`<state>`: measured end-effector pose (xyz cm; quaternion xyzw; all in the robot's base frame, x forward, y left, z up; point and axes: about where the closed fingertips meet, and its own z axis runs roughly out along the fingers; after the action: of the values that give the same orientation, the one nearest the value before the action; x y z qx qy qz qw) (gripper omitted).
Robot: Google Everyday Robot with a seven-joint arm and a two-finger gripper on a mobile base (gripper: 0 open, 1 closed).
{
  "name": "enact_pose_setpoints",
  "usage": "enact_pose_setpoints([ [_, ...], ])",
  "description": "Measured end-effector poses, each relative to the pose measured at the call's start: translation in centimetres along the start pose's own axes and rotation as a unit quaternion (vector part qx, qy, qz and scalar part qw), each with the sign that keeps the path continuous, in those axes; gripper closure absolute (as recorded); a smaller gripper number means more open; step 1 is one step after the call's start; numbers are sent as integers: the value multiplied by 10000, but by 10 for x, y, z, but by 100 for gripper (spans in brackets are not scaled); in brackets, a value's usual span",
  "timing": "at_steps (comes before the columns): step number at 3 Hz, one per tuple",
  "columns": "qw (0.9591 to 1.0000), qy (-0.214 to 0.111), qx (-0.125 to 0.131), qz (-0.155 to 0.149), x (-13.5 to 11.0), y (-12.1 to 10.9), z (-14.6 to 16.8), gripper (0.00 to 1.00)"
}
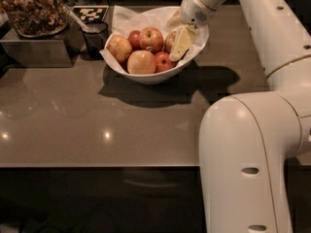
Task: Pick apple from white bowl
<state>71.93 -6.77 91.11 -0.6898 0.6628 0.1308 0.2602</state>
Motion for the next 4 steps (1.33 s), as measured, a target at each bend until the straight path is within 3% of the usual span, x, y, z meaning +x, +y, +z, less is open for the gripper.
enact_pose_setpoints([
  [2,10000,62,-54,33,5,1,8,20],
  [4,9998,167,-100,64,15,6,11,29],
])
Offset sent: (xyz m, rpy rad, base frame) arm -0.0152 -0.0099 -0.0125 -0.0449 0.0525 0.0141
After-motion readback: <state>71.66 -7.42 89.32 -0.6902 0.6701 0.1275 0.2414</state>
